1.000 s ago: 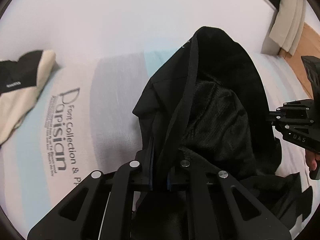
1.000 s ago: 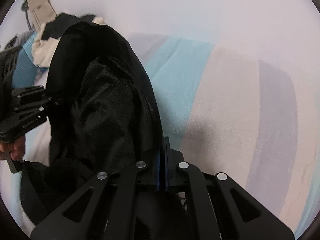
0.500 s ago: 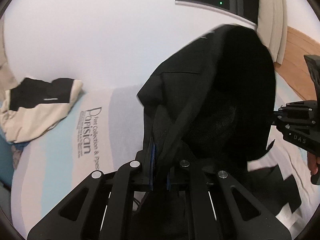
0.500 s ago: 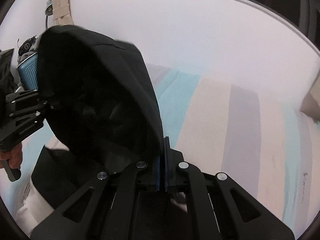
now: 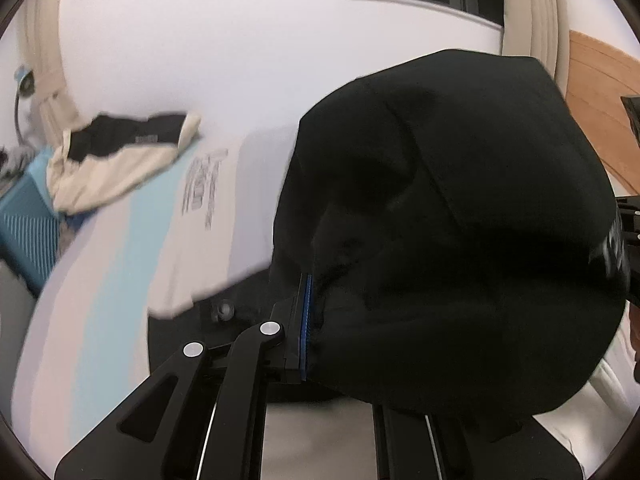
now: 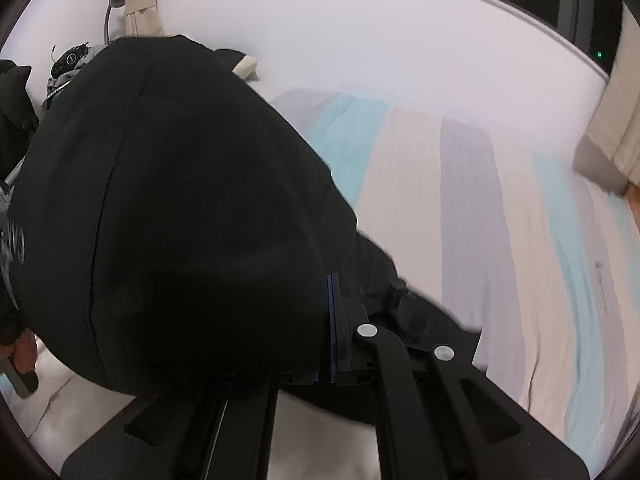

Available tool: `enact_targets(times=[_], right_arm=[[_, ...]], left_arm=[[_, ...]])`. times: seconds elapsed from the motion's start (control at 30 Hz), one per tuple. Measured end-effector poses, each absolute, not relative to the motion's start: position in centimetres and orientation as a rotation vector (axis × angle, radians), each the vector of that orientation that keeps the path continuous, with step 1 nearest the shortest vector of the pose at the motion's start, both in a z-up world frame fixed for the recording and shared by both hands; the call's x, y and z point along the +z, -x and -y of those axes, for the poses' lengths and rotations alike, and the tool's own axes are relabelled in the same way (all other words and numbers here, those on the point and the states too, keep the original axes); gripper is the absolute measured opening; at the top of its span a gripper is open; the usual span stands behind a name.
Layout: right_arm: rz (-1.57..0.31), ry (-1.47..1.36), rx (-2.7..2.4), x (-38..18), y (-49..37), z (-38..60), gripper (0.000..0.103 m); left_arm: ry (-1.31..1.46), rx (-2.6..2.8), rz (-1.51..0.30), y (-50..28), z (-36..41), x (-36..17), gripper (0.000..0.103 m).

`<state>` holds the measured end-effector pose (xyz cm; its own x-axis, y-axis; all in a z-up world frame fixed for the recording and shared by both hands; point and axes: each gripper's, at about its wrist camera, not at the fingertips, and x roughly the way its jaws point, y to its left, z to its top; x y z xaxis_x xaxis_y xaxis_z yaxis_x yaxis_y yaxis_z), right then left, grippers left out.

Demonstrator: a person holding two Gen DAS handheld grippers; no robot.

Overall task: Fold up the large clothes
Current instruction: 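Lift the hood end with both grippers and fold it toward the hem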

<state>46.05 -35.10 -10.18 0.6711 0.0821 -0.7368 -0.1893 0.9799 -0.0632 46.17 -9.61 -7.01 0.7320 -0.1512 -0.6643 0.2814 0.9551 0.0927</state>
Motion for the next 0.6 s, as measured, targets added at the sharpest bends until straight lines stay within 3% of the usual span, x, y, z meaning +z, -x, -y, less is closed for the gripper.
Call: enact_targets(times=[0.6], right_arm=[[-0.933,0.257,0.145,-17.2,-40.1,33.6,0.003]], left_arm=[[-0.247,-0.247,-0.837,-40.1,8.7,-14.4,0.011]])
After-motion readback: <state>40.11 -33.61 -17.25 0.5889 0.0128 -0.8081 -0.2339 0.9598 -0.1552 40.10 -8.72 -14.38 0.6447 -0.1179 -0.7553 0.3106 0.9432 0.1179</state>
